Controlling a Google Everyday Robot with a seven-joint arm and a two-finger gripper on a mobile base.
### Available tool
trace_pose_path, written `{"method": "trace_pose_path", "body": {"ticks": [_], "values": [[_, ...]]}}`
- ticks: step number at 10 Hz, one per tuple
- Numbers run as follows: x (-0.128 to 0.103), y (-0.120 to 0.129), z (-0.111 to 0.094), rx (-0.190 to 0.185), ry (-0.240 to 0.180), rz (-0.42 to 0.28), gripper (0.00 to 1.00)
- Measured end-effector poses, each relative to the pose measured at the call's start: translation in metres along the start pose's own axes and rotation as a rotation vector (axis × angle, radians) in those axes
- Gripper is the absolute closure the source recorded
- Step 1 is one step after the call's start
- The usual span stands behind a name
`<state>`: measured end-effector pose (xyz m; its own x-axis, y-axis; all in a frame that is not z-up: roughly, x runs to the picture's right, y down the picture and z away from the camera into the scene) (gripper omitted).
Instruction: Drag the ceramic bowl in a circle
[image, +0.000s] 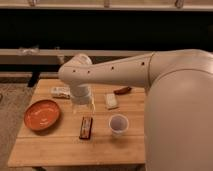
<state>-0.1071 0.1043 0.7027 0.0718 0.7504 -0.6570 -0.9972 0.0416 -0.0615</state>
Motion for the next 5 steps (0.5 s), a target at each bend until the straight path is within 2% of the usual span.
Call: {"method": "trace_pose_path", "body": {"ticks": [4,5], "values": [[-0.0003,0.0004,-0.0002,0.0,-0.001,-0.002,0.35],[-0.0001,0.0022,0.0012,0.013,-0.005,-0.015,0.35]]}}
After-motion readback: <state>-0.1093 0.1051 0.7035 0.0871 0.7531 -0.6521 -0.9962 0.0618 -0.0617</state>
